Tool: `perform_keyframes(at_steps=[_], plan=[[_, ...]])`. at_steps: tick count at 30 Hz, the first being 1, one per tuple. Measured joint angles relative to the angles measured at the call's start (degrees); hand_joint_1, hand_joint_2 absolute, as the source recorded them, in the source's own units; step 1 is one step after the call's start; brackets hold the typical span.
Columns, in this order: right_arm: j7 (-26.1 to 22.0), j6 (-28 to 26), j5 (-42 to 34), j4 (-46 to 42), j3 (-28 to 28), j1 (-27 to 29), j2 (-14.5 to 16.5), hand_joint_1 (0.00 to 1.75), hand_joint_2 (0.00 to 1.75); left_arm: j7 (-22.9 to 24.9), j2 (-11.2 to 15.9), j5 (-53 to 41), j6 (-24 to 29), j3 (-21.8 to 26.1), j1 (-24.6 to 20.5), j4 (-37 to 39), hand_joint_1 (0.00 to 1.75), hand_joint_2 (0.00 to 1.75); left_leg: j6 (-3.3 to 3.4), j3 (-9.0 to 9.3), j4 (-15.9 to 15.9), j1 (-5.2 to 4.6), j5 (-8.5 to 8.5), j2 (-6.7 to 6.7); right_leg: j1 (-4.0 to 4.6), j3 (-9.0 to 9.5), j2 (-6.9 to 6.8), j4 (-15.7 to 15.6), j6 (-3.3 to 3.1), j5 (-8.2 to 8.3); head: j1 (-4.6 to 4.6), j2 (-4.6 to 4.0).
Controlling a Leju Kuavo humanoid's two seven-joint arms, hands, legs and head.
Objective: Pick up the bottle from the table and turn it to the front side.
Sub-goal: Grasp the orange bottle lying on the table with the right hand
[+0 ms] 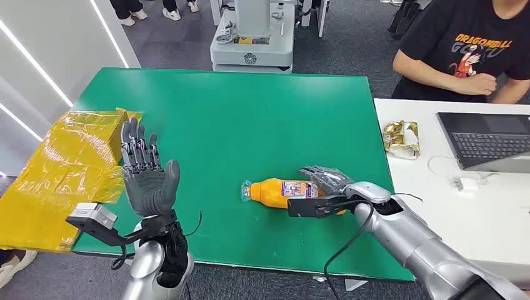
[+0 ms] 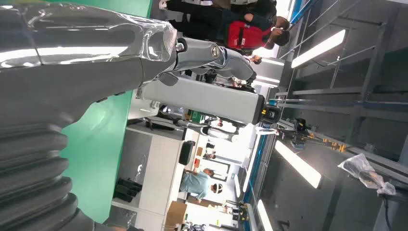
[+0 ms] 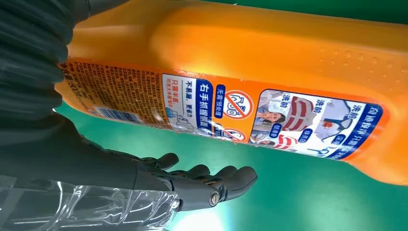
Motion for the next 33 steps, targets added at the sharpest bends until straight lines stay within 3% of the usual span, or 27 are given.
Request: perform_keyframes(at_steps=[23,24,27,28,33], plan=[[0.6,1.9,0.3,3.8,0.3,0.2,1.3,0.0,1.75,0.0,0.2,0.4,1.1,0.0,0.0,0.1,0.0,1.75,0.0,0.04,0.0,0.01,0.0,0.01,0.0,0.02,0.01,0.0,0.0,0.0,0.0,0.0],[0.6,1.8,0.3,3.9,0.3,0.2,1.4,0.12,1.75,0.0,0.2,0.4,1.1,0.0,0.0,0.1,0.0,1.75,0.0,0.05,0.0,0.01,0.0,0.01,0.0,0.02,0.01,0.0,0.0,0.0,0.0,0.0],[0.6,1.3,0.4,4.3,0.3,0.2,1.6,1.28,1.75,0.0,0.2,0.4,1.1,0.0,0.0,0.1,0.0,1.75,0.0,0.06,0.0,0.01,0.0,0.02,0.0,0.04,0.01,0.0,0.0,0.0,0.0,0.0],[0.7,1.1,0.5,4.4,0.3,0.2,1.7,1.58,1.75,0.0,0.2,0.3,1.1,0.0,0.0,0.1,0.0,1.75,0.0,0.07,0.0,0.01,0.0,0.02,0.0,0.04,0.01,0.0,0.0,0.0,0.0,0.0],[0.6,-0.8,1.3,4.8,0.3,0.3,2.1,1.73,1.75,0.0,0.2,0.1,0.9,0.0,0.0,0.1,0.0,1.75,0.0,0.08,0.0,0.01,0.0,0.04,0.0,0.05,0.03,0.0,0.0,0.0,0.01,0.0]])
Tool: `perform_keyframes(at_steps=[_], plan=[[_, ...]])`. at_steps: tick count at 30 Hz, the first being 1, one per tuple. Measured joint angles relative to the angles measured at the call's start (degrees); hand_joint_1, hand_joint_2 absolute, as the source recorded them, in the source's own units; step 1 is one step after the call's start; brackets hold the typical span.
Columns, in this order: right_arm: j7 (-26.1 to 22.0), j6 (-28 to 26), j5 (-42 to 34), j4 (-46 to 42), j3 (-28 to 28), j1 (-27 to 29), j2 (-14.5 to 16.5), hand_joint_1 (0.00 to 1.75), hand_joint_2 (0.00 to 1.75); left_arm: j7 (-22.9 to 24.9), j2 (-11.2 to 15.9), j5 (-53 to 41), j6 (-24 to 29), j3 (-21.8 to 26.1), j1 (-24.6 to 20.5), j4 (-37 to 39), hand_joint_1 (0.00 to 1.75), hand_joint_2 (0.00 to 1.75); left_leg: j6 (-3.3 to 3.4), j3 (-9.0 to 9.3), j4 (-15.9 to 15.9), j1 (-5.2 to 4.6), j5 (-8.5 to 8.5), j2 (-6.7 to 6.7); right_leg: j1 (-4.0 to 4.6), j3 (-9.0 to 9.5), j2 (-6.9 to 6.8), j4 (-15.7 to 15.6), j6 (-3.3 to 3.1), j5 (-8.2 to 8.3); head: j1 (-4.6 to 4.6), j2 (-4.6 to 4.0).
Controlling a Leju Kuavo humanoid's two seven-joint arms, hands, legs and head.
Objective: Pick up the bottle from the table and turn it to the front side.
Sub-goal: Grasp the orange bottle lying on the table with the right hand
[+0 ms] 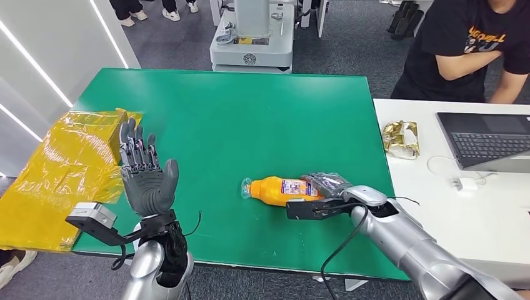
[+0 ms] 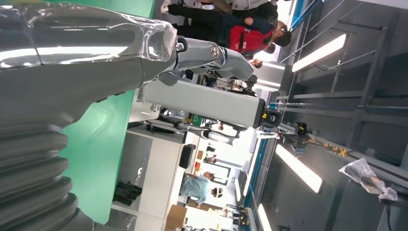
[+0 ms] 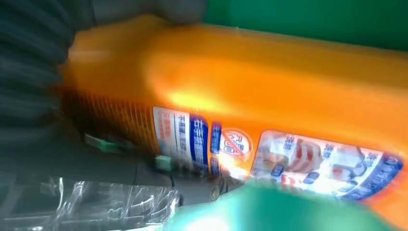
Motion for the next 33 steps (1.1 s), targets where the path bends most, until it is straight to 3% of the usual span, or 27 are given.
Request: perform_keyframes(at_steps=[11,14,21,27,33], plan=[[-0.6,-5.7,1.9,0.2,-1.1,1.5,1.3,1.75,1.75,0.0,-0.1,-0.7,-0.3,0.1,0.1,0.0,0.0,1.75,0.0,-0.02,0.0,0.01,0.0,0.0,0.0,-0.01,0.0,0.0,-0.01,0.0,-0.01,0.0],[-0.6,-10.6,1.5,-0.5,-2.7,3.0,2.2,1.75,1.75,-0.1,-0.1,-1.1,0.0,0.1,0.2,0.0,0.0,1.75,0.0,-0.05,0.0,0.01,0.0,-0.01,0.01,-0.03,0.0,0.0,-0.01,0.0,-0.01,0.0],[-1.7,-28.6,-0.4,-8.3,-11.4,9.6,5.4,1.75,1.75,-1.5,-0.7,-2.4,2.4,0.1,0.8,0.0,0.0,1.75,-0.01,-0.11,0.0,0.01,-0.01,-0.05,0.01,-0.09,-0.04,0.0,-0.01,-0.04,-0.01,0.0],[-6.8,-37.6,0.0,-17.4,-17.1,17.7,7.1,1.75,1.75,-1.9,-0.9,-1.6,3.5,0.1,0.8,0.1,0.0,1.75,-0.01,-0.12,0.0,0.01,-0.03,-0.06,0.01,-0.1,-0.04,0.0,0.0,-0.05,-0.01,0.0],[-9.8,-41.5,1.6,-24.5,-20.5,24.5,8.3,1.75,1.75,0.2,-0.9,0.9,0.4,-0.1,0.5,1.1,0.0,1.75,-0.01,-0.13,0.0,0.0,-0.03,-0.04,0.0,-0.13,-0.02,0.0,0.0,-0.05,-0.01,0.0]])
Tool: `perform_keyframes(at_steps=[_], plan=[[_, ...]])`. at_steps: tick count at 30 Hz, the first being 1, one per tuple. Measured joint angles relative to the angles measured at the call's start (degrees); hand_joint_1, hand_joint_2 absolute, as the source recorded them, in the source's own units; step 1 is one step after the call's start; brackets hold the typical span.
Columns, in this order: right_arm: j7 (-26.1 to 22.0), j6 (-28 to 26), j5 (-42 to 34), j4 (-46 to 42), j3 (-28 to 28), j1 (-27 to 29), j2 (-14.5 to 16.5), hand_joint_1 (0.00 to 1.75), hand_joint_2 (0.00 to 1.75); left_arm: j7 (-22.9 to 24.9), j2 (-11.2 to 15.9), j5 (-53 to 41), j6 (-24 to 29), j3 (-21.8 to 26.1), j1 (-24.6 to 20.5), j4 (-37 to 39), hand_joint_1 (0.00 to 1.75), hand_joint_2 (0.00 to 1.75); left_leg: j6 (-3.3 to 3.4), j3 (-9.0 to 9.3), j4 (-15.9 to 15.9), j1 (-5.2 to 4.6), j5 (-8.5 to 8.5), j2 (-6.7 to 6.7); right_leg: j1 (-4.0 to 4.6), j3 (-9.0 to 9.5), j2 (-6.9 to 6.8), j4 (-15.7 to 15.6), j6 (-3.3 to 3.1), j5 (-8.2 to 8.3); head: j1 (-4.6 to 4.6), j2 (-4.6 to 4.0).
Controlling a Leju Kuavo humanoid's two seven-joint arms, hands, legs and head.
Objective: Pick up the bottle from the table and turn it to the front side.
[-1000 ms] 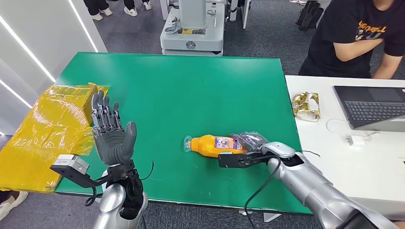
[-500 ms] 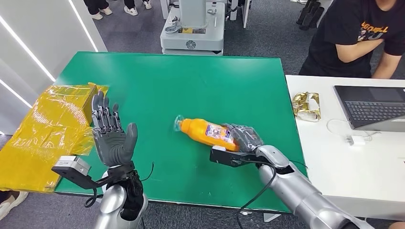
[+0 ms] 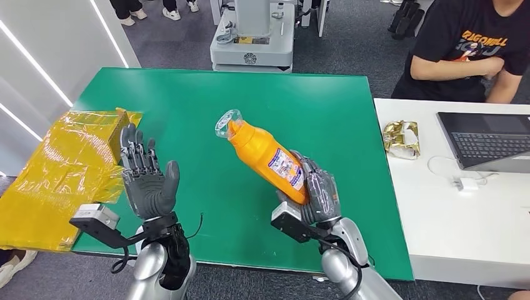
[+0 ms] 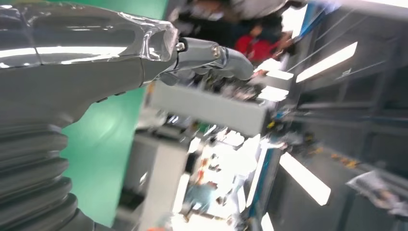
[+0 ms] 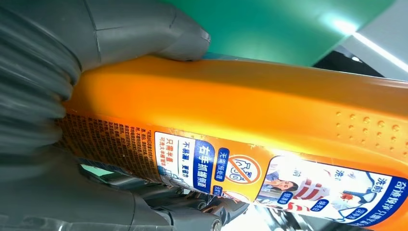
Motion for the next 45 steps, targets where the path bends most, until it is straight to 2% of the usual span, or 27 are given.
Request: perform_keyframes(at_steps=[5,9,13,24,29,36,40,45], plan=[[-2.9,-0.4,1.7,-4.2,-1.6,3.1,0.5,1.75,1.75,5.1,0.4,3.4,-12.2,-2.3,-2.1,4.2,0.0,1.75,0.0,-0.01,0.0,0.0,0.01,0.01,0.0,0.0,-0.01,0.0,-0.01,0.01,0.01,0.0],[-2.7,1.2,3.7,-7.1,-2.4,5.0,0.6,1.75,1.75,5.7,0.5,3.1,-15.1,-4.1,-3.7,7.6,0.0,1.75,-0.01,0.0,0.0,-0.01,0.01,0.04,0.0,-0.01,0.04,0.0,-0.02,0.03,0.01,0.0],[-1.7,6.4,4.3,-9.6,-3.0,6.7,0.6,1.75,1.75,5.8,0.5,1.1,-18.0,-5.1,-4.4,9.5,0.0,1.75,-0.01,-0.01,0.0,0.0,0.0,0.04,0.0,-0.03,0.04,0.0,-0.02,0.02,0.0,0.0],[2.0,18.7,6.9,-13.9,-3.8,9.4,0.6,1.75,1.75,6.4,0.5,-1.3,-21.9,-5.3,-4.5,10.8,0.0,1.75,-0.01,-0.03,0.0,0.0,0.0,0.05,0.0,-0.05,0.05,0.0,-0.01,0.01,0.01,0.0],[2.2,23.9,7.7,-15.3,-4.3,10.3,0.6,1.75,1.75,6.4,0.6,-1.5,-22.8,-5.2,-4.3,10.9,0.0,1.75,-0.01,-0.04,0.0,0.0,0.0,0.04,0.0,-0.05,0.04,0.0,-0.01,0.01,0.01,0.0],[2.2,27.2,8.2,-16.7,-5.1,11.8,0.4,1.75,1.75,6.6,0.6,-1.8,-23.9,-5.1,-3.8,10.8,0.0,1.75,-0.01,-0.04,0.0,0.0,0.0,0.05,0.0,-0.05,0.04,0.0,-0.01,0.01,0.0,0.0],[2.2,27.9,8.3,-17.3,-5.5,12.3,0.2,1.75,1.75,6.9,0.6,-2.2,-24.2,-5.0,-3.7,10.8,1.75,1.75,0.0,-0.04,0.0,0.0,0.0,0.04,0.0,-0.05,0.04,0.0,-0.01,0.01,0.0,0.0],[2.4,28.0,8.3,-17.8,-6.2,12.6,0.1,1.75,1.75,6.5,0.6,-4.1,-22.8,-5.0,-3.6,10.8,1.75,1.75,0.0,-0.05,0.0,0.0,0.0,0.04,0.0,-0.04,0.04,0.0,-0.01,0.01,0.01,0.0]])
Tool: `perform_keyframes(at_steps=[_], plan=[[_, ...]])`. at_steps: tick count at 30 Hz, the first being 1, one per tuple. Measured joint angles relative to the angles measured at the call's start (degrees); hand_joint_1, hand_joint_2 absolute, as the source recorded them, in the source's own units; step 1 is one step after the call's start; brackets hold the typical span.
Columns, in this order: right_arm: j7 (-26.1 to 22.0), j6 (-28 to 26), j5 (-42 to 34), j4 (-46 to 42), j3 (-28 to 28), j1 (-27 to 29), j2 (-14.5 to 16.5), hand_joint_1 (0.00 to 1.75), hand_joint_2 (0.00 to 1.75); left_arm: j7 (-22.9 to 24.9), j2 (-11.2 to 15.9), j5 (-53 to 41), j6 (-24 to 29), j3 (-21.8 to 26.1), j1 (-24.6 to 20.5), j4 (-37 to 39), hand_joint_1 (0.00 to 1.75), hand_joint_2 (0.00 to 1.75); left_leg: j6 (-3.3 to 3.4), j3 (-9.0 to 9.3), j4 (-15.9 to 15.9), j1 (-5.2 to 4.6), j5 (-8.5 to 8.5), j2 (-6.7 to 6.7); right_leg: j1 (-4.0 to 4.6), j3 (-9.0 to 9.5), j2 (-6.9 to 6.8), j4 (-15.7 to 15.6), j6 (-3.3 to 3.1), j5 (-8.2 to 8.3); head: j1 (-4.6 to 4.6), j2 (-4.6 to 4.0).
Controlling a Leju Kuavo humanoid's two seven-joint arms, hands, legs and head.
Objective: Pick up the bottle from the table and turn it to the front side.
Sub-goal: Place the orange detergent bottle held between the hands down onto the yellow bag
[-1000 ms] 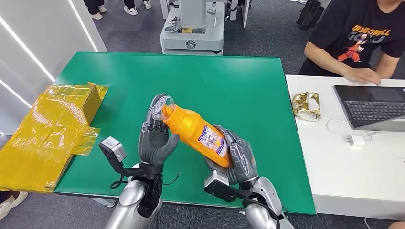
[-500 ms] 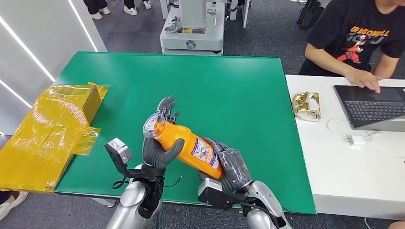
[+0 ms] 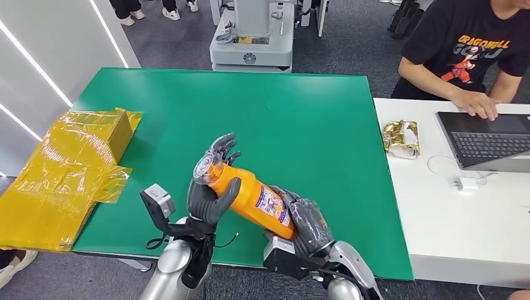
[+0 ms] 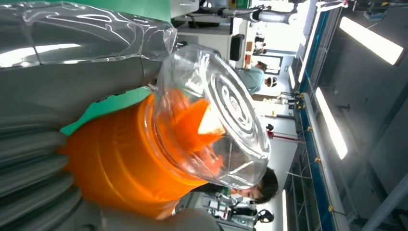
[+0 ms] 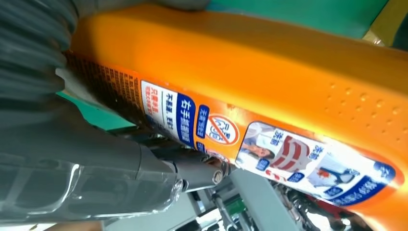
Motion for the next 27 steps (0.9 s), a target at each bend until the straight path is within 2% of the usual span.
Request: perform_keyframes(at_steps=[12,15,16,19,27], plan=[[-0.4,-0.4,-0.6,0.0,-0.5,0.0,0.0,1.75,1.75,0.0,-0.5,-0.1,0.2,0.0,0.3,-0.3,1.75,1.75,0.0,-0.02,0.0,0.0,0.0,-0.01,0.0,0.0,-0.01,0.0,0.0,0.0,0.0,0.0],[-0.6,-2.3,0.4,0.1,-0.4,0.1,0.0,1.48,1.75,-0.1,-0.7,-0.1,0.4,0.0,0.3,-0.3,1.75,1.75,0.0,-0.04,0.0,0.0,0.0,-0.03,0.0,0.0,-0.03,0.0,0.0,0.0,-0.01,0.0],[-0.6,-3.4,1.0,0.1,-0.3,0.2,0.1,1.05,1.75,-0.3,-0.8,-0.1,0.5,0.0,0.3,-0.3,1.75,1.75,0.0,-0.04,0.0,0.0,0.0,-0.04,0.0,0.0,-0.04,0.0,0.0,0.0,0.0,0.0],[-0.5,-6.1,1.9,0.1,-0.1,0.5,0.4,0.0,1.75,-0.5,-1.0,0.0,0.7,0.0,0.3,-0.3,1.75,1.75,0.0,-0.05,0.0,0.0,0.0,-0.05,0.0,0.0,-0.05,0.0,0.0,0.0,-0.01,0.0],[-1.8,-15.4,-1.8,-1.0,-0.1,0.9,2.2,0.0,1.75,-0.5,-1.0,1.9,3.2,1.4,0.6,-0.3,1.75,1.75,0.0,-0.04,0.0,0.01,0.0,-0.03,0.0,-0.02,-0.03,0.0,0.0,0.0,-0.01,0.0]])
